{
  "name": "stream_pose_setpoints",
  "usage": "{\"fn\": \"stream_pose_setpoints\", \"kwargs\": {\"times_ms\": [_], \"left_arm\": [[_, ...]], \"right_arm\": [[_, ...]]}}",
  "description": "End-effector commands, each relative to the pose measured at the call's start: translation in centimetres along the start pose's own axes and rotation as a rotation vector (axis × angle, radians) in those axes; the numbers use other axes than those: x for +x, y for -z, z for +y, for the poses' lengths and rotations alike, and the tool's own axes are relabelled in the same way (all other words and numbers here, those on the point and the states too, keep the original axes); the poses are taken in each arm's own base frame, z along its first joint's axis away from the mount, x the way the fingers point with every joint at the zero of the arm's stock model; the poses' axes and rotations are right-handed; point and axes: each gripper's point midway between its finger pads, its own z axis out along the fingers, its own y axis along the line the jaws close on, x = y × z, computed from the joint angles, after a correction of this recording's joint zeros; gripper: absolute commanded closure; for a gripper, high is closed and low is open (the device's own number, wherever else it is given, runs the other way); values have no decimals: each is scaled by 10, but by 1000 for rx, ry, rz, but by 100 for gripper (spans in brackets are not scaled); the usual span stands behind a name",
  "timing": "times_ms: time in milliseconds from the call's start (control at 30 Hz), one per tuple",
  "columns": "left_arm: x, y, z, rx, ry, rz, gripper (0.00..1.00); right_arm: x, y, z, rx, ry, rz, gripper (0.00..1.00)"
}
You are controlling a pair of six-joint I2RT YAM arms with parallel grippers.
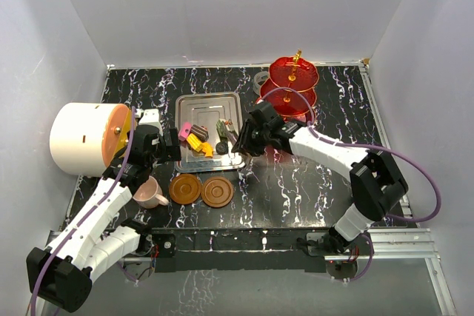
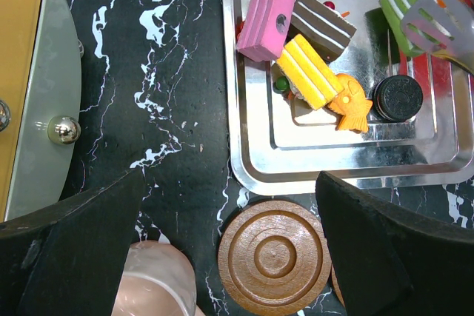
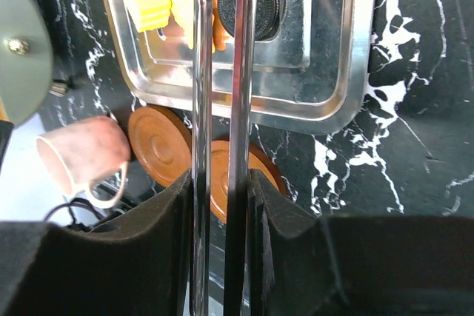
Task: Serve the afternoon tea
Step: Pick up the desert from the tray.
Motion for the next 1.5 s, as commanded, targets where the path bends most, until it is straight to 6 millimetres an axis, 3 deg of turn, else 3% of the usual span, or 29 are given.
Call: {"fn": "stream_pose_setpoints", "kwargs": {"times_ms": [0, 333, 633, 1133, 1300, 1467], "left_arm": [[-4, 3, 1, 1, -6, -15, 1], [-3, 3, 3, -11, -5, -13, 1], [-3, 2, 2, -8, -7, -11, 1], [-4, 3, 2, -8, -7, -15, 1], [-3, 2, 2, -6, -8, -13, 1], [-4, 3, 2, -6, -7, -15, 1]], "right_arm": [[-6, 19, -1, 94, 171, 1, 75], [8, 5, -4, 256, 369, 66, 71], [4, 2, 8, 214, 339, 38, 64], [5, -3, 16, 171, 331, 37, 67], [-1, 9, 30, 126, 336, 10, 72], [-14, 36, 57, 51, 337, -64, 73]]}}
